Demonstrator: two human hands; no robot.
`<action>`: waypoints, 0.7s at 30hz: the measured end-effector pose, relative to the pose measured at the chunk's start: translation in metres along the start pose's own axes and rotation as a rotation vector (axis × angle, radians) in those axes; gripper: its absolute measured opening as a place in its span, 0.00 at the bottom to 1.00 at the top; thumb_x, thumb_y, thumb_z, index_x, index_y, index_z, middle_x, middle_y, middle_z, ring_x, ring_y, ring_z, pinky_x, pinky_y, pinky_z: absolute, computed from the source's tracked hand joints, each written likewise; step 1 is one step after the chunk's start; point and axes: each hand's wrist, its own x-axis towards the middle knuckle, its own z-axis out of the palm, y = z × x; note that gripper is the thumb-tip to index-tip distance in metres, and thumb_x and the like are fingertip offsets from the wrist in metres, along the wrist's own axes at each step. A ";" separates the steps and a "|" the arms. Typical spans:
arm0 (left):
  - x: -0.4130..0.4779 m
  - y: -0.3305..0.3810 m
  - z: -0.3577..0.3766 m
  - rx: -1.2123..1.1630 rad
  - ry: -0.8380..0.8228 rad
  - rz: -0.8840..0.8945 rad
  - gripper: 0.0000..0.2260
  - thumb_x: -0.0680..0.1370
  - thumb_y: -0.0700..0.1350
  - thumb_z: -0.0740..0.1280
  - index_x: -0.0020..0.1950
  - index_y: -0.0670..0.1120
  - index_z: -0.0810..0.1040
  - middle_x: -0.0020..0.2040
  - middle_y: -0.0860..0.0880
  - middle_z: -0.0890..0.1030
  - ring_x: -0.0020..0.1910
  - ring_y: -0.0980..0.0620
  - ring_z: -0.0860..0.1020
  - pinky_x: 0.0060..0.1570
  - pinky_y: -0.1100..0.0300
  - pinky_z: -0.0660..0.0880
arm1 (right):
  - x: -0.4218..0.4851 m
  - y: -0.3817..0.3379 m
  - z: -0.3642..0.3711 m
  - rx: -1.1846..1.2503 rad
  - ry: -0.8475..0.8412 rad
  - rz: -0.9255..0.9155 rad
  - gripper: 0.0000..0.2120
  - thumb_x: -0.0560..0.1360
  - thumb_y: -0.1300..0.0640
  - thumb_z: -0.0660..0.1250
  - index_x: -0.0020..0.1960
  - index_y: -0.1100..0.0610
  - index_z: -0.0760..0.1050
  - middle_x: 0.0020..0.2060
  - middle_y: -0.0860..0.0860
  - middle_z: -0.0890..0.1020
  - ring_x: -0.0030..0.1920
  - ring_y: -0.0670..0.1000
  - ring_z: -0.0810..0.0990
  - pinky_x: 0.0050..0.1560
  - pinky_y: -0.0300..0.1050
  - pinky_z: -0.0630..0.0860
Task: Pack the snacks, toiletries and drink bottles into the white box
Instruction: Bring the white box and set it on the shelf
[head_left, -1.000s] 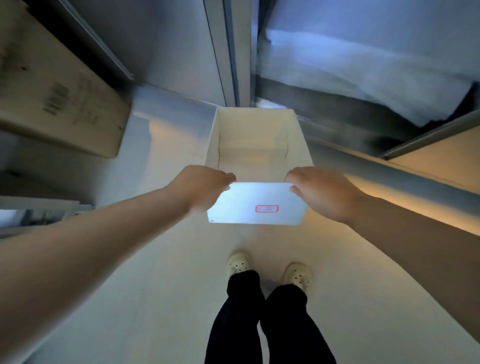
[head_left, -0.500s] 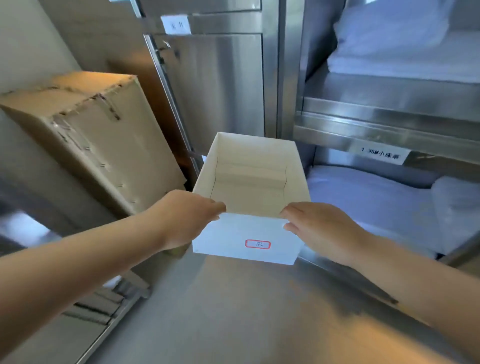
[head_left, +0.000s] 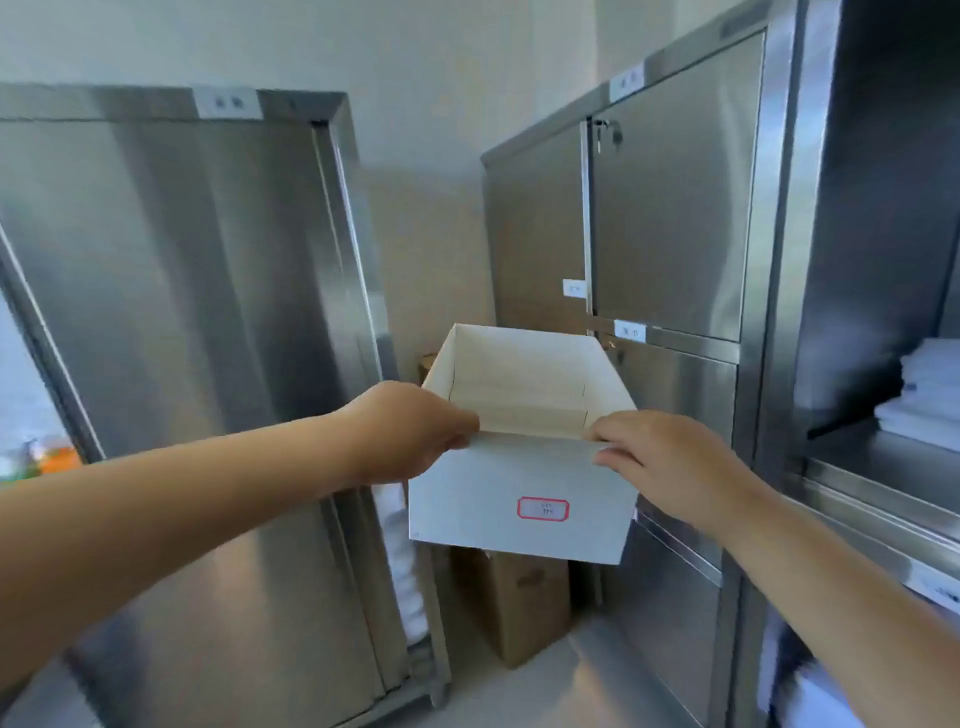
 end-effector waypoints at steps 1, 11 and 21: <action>-0.012 -0.009 -0.012 0.027 0.019 -0.033 0.03 0.80 0.47 0.58 0.51 0.55 0.70 0.38 0.55 0.70 0.37 0.50 0.72 0.38 0.60 0.67 | 0.007 -0.014 -0.006 0.016 0.038 -0.017 0.05 0.78 0.52 0.63 0.51 0.49 0.77 0.41 0.38 0.77 0.41 0.40 0.75 0.34 0.30 0.63; -0.157 -0.111 -0.029 0.081 0.001 -0.322 0.03 0.79 0.46 0.54 0.48 0.55 0.65 0.44 0.53 0.77 0.42 0.49 0.76 0.38 0.58 0.69 | 0.094 -0.162 -0.010 0.117 0.120 -0.309 0.09 0.78 0.53 0.64 0.56 0.50 0.80 0.51 0.41 0.82 0.51 0.39 0.77 0.49 0.25 0.67; -0.350 -0.236 0.013 0.200 -0.185 -0.608 0.10 0.77 0.39 0.53 0.43 0.54 0.59 0.34 0.53 0.67 0.36 0.49 0.71 0.36 0.58 0.63 | 0.201 -0.362 0.084 0.236 0.041 -0.610 0.07 0.78 0.51 0.64 0.53 0.48 0.79 0.47 0.41 0.82 0.48 0.42 0.78 0.47 0.24 0.70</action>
